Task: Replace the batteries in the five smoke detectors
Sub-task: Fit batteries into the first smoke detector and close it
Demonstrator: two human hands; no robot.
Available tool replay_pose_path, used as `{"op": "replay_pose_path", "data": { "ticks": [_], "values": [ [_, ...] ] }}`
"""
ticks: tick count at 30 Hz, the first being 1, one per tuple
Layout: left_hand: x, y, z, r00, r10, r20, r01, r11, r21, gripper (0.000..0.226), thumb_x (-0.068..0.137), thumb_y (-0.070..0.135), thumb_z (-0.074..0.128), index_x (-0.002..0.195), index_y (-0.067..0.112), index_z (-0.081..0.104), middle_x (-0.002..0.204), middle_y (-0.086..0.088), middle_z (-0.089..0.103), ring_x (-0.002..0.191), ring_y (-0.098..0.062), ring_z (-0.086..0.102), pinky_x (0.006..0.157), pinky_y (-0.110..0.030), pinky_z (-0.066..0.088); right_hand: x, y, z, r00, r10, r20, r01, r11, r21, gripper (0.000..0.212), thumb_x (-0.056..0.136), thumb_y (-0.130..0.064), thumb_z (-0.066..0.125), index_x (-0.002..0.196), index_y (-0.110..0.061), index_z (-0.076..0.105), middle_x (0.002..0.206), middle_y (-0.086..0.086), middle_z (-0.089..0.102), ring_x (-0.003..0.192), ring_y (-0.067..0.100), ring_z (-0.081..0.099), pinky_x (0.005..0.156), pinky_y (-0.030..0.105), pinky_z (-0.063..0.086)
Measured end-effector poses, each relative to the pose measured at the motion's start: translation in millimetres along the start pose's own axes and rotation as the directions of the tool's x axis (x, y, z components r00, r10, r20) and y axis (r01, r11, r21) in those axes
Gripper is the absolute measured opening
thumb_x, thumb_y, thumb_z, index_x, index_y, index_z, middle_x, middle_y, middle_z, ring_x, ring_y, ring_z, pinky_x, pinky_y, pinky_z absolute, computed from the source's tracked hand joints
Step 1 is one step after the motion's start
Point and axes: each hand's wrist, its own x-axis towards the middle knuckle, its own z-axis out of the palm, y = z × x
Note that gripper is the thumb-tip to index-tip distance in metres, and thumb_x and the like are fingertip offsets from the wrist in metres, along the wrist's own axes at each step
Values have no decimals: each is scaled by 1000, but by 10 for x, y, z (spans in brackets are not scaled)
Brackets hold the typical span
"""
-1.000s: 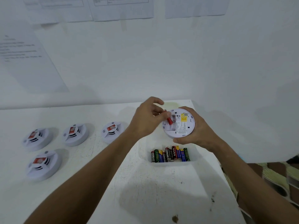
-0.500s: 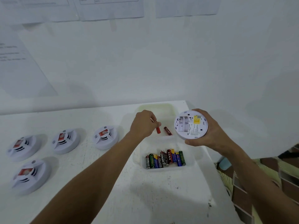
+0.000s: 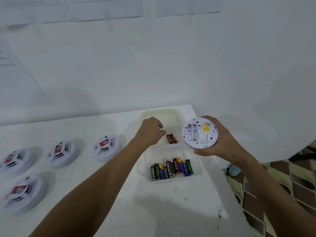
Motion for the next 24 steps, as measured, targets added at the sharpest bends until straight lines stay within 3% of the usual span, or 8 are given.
{"op": "replay_pose_path", "data": {
  "ticks": [4, 9, 12, 16, 19, 21, 22, 24],
  "values": [
    [-275, 38, -125, 999, 30, -34, -32, 997, -73, 36, 87, 32, 71, 117, 13, 65, 103, -4, 71, 79, -18, 67, 61, -21, 50, -74, -39, 49, 1000, 4, 5, -4, 1000, 1, 90, 48, -21, 92, 125, -38, 49, 113, -26, 62, 108, -2, 60, 82, 11, 50],
    [-743, -4, -101, 994, 99, -40, -98, 995, 27, 31, 88, 39, 68, 112, 20, 67, 92, 6, 70, 69, 0, 56, 55, -5, 34, -277, -7, 69, 1000, -6, 11, 6, 1000, 14, 93, 47, -24, 93, 128, -34, 48, 117, -20, 63, 113, 5, 60, 86, 13, 50],
    [-859, -65, 47, 993, 98, 62, -104, 988, 110, 36, 85, 42, 70, 112, 19, 68, 85, 7, 63, 68, 1, 56, 58, -11, 39, -384, 18, 90, 1000, 3, 19, -4, 999, 34, 93, 46, -29, 91, 129, -33, 49, 119, -16, 63, 115, 10, 60, 88, 18, 52],
    [-833, -78, 214, 980, 49, 191, -101, 957, 271, 49, 87, 43, 68, 128, 19, 60, 120, -4, 64, 95, -17, 64, 82, -30, 52, -470, 43, 117, 999, 22, 38, -23, 999, 45, 96, 46, -24, 93, 131, -27, 49, 120, -14, 63, 115, 11, 60, 90, 23, 53],
    [-796, -63, 284, 974, 36, 223, -115, 928, 354, 51, 89, 42, 65, 133, 19, 56, 129, -6, 59, 106, -21, 62, 86, -33, 50, -520, 71, 108, 998, 35, 48, -37, 998, 53, 96, 48, -12, 92, 133, -24, 48, 120, -13, 62, 115, 10, 60, 90, 23, 53],
    [-776, -45, 312, 971, 24, 236, -118, 912, 394, 33, 90, 42, 63, 111, 16, 63, 114, -4, 62, 101, -22, 63, 83, -33, 51, -551, 87, 92, 998, 44, 51, -47, 997, 58, 98, 49, -11, 92, 136, -21, 47, 123, -10, 61, 117, 13, 59, 93, 29, 53],
    [-771, -32, 320, 971, 21, 238, -120, 904, 409, 25, 91, 42, 62, 97, 18, 59, 103, -2, 59, 97, -22, 64, 81, -33, 51, -566, 91, 82, 998, 48, 52, -51, 997, 63, 99, 49, -12, 92, 136, -20, 47, 125, -8, 61, 118, 15, 59, 94, 31, 53],
    [-756, -16, 348, 968, 22, 251, -129, 899, 418, 23, 91, 43, 61, 88, 22, 51, 93, 1, 55, 93, -23, 65, 78, -33, 52, -597, 106, 67, 997, 56, 57, -60, 996, 68, 99, 49, -13, 93, 136, -21, 47, 126, -8, 61, 118, 15, 58, 94, 32, 53]
  ]
}}
